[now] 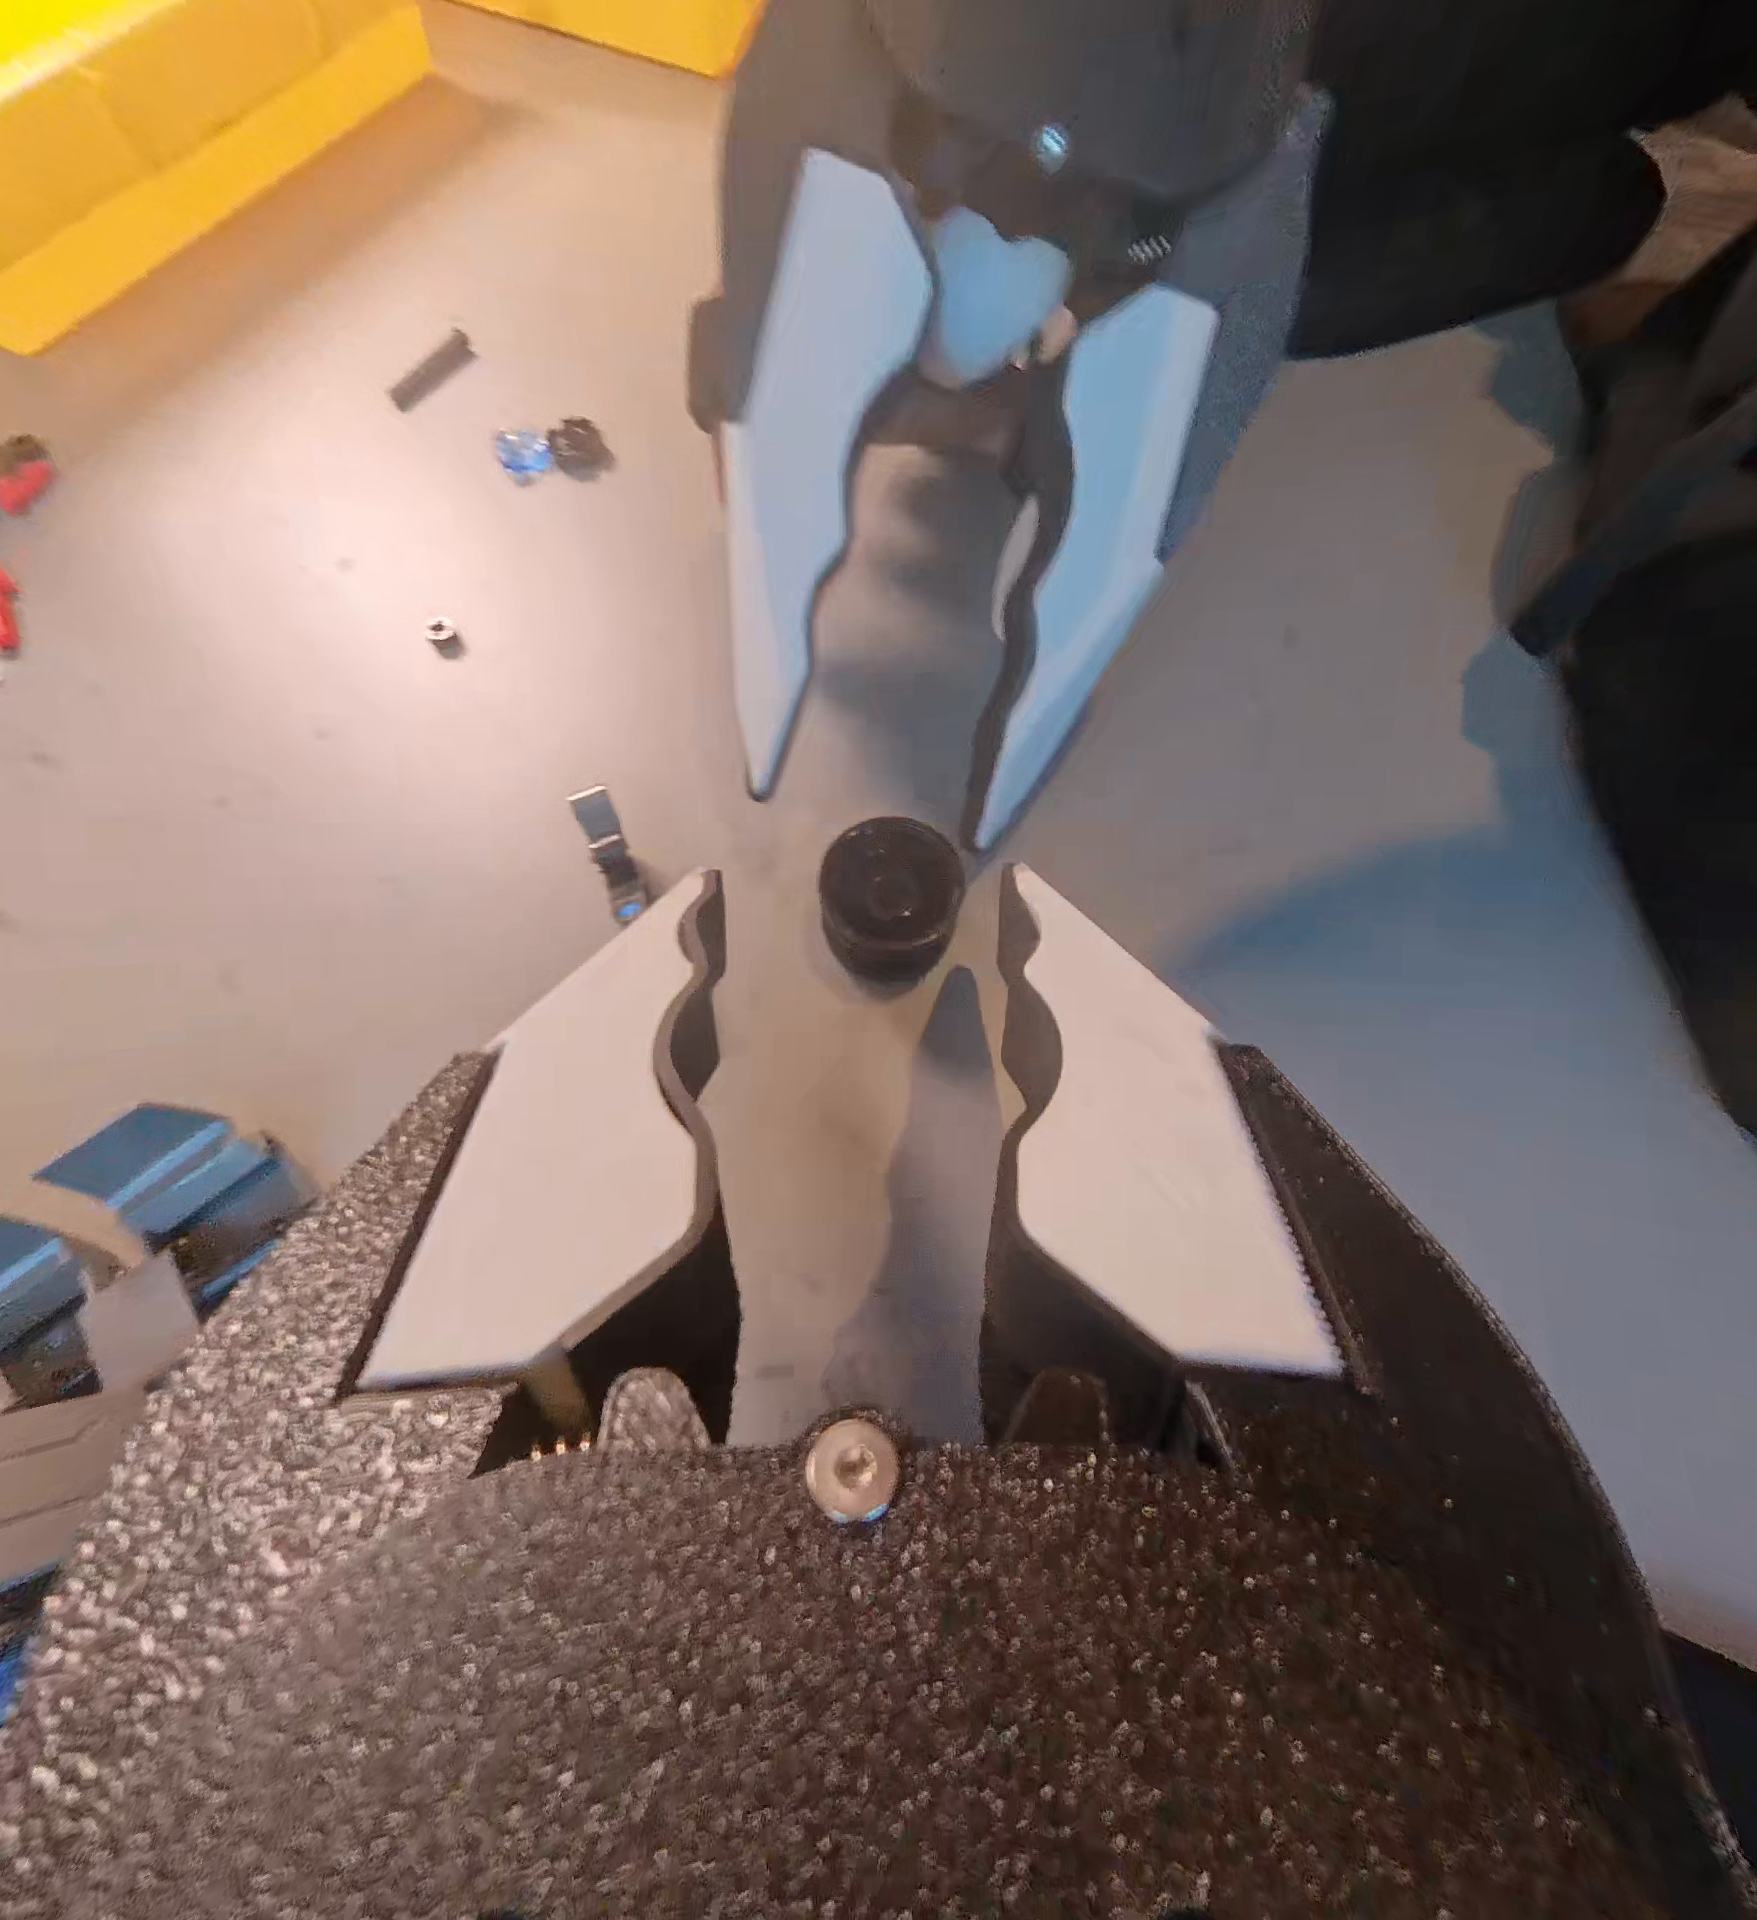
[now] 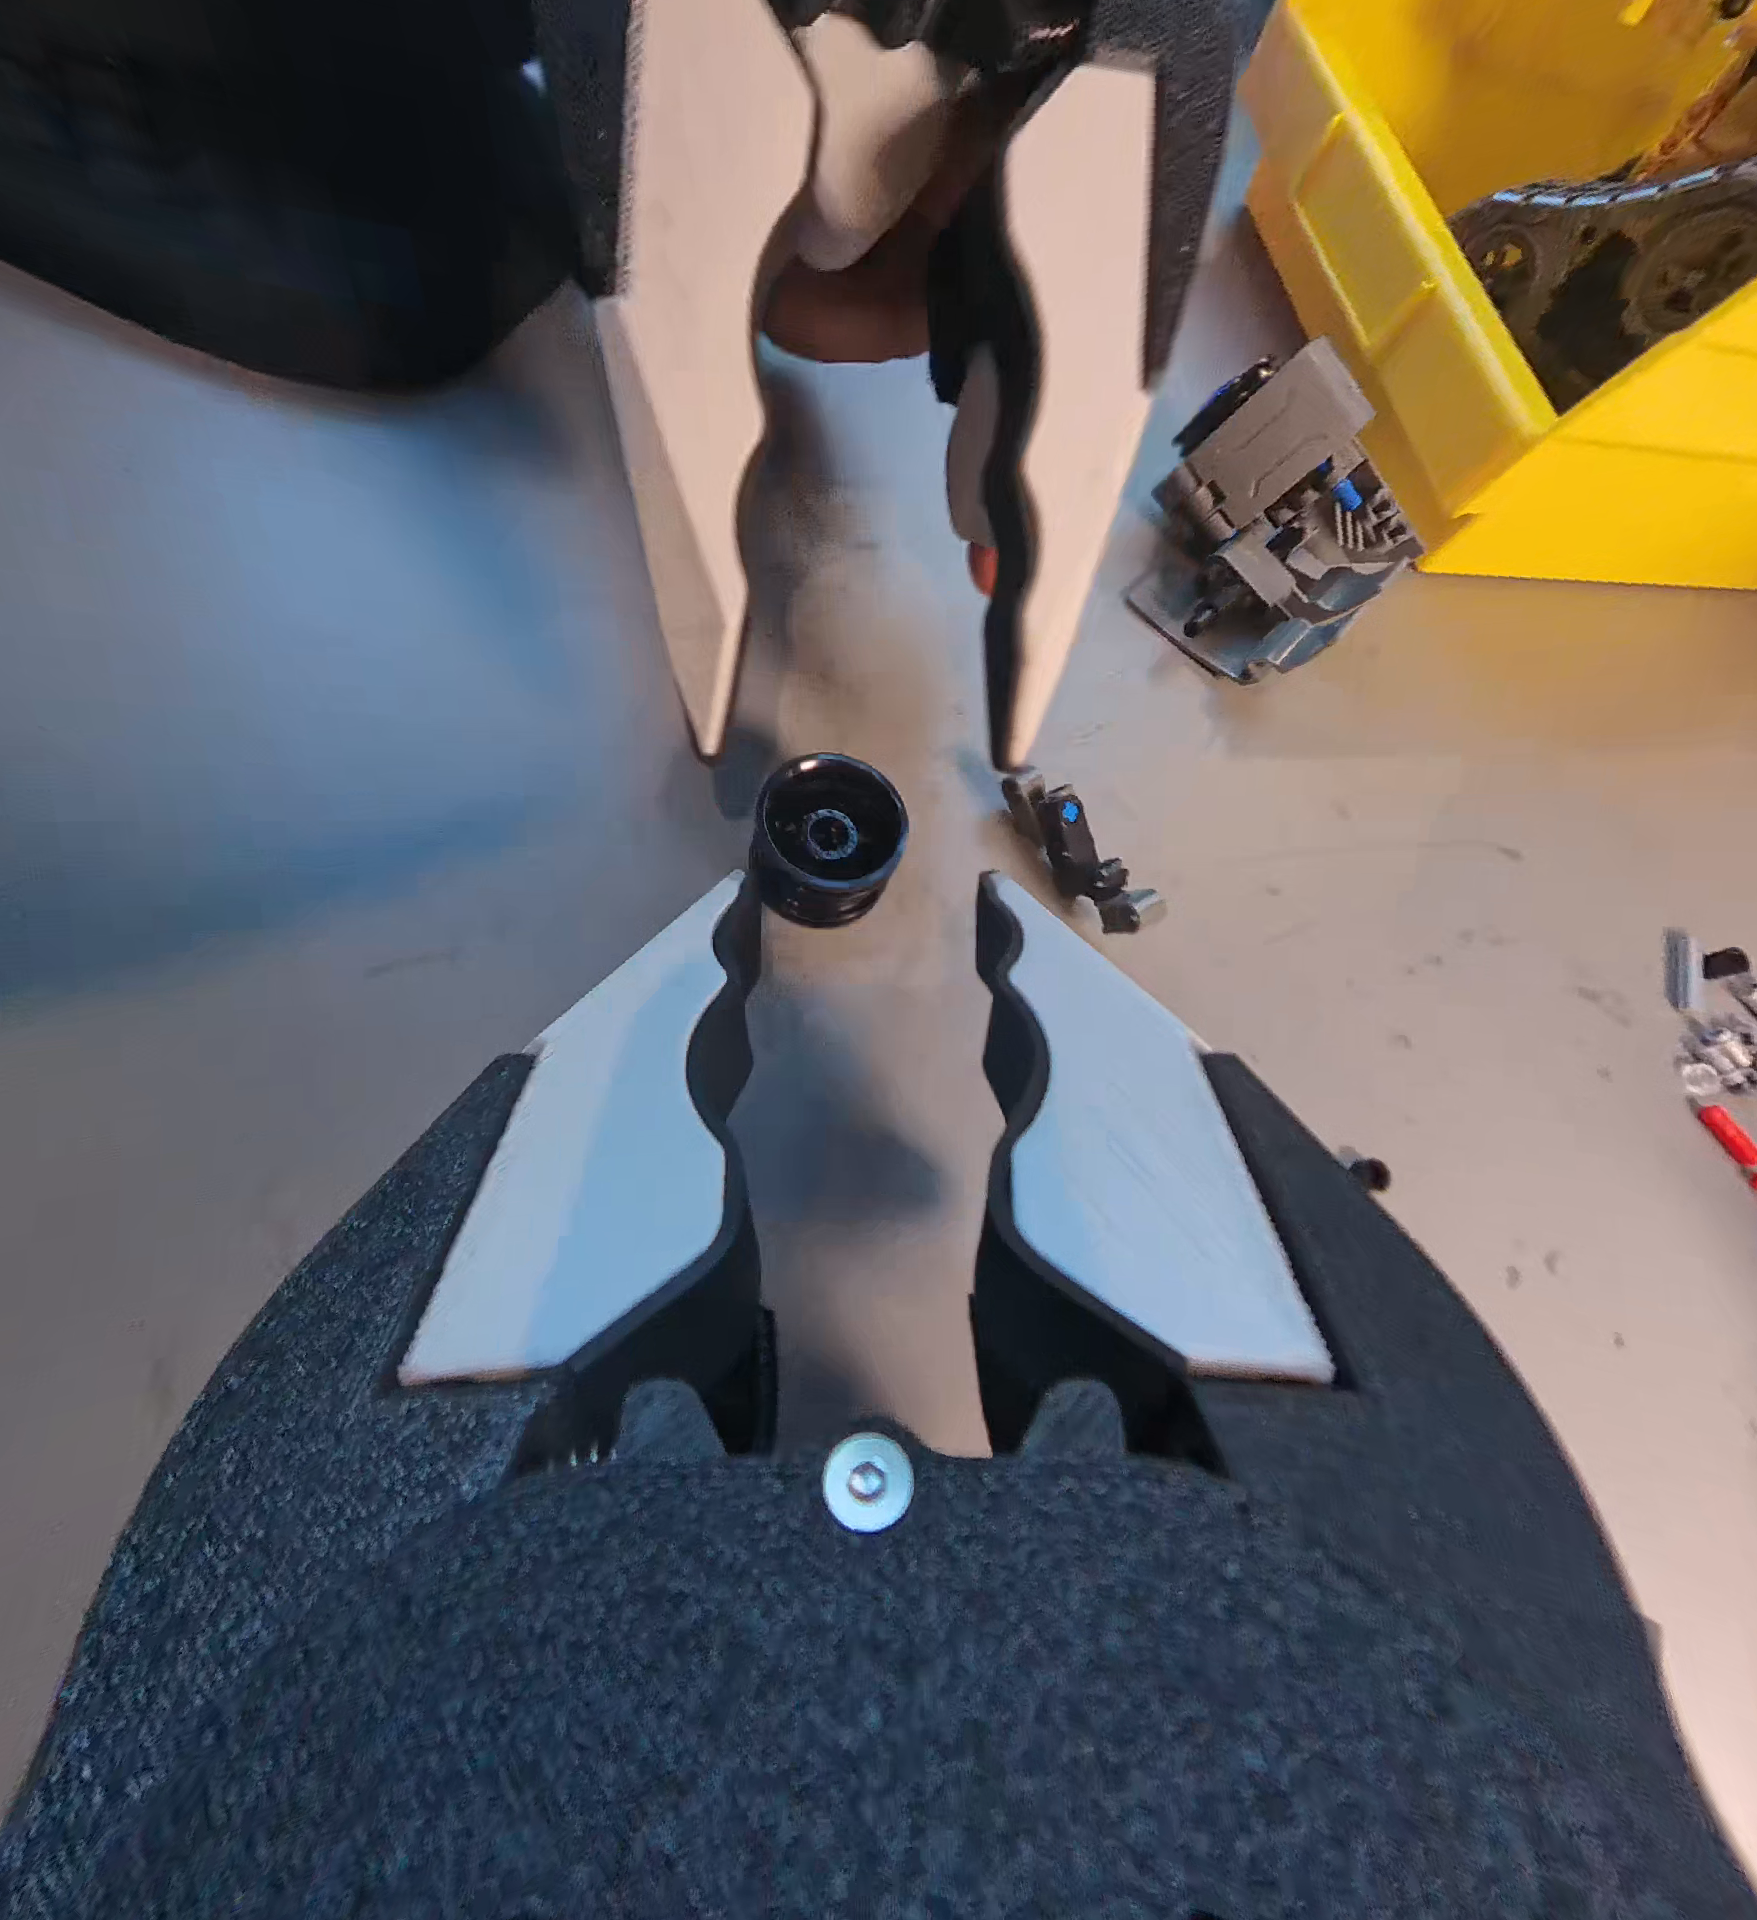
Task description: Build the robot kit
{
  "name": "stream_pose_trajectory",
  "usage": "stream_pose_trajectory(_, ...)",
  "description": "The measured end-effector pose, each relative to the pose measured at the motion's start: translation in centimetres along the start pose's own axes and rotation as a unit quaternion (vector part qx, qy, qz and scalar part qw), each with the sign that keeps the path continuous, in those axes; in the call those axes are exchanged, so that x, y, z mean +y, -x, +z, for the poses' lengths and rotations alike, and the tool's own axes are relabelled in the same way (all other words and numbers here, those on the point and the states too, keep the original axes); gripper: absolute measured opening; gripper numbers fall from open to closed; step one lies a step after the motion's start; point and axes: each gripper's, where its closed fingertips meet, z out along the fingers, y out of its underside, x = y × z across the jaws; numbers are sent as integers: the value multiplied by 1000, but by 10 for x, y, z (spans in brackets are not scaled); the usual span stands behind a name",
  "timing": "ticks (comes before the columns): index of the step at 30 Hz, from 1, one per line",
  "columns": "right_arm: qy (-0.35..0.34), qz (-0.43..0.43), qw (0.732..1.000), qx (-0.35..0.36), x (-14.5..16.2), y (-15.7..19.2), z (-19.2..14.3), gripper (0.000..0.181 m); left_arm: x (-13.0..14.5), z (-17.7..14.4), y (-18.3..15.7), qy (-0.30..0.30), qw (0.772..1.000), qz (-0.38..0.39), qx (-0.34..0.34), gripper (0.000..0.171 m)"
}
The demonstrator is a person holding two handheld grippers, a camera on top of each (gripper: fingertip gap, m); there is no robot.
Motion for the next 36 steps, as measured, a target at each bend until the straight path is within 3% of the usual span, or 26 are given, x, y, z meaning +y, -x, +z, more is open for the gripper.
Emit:
stream_pose_trajectory(5,-11,8,1000,-10,8,-8,-19,41,8,12,-7,35,999,22,-2,48)
stream_pose_trajectory(8,-12,-2,1000,-2,10,-17,-31,40,11,19,-6,51,998,35,-16,30)
stream_pose_trajectory(13,-52,96,991,75,22,-75,-70,39,10,20,-1,50,998,13,-27,30)
stream_pose_trajectory(19,7,130,975,178,65,-117,-88,37,18,12,-6,58,998,18,-1,31)
stream_pose_trajectory(28,49,208,949,230,102,-141,-99,31,35,1,-4,95,995,19,3,33)
stream_pose_trajectory(32,71,228,943,230,114,-142,-99,30,22,-10,-1,50,999,-8,7,39)
stream_pose_trajectory(36,90,234,939,235,123,-142,-98,24,6,-18,27,-5,997,-50,-59,39)
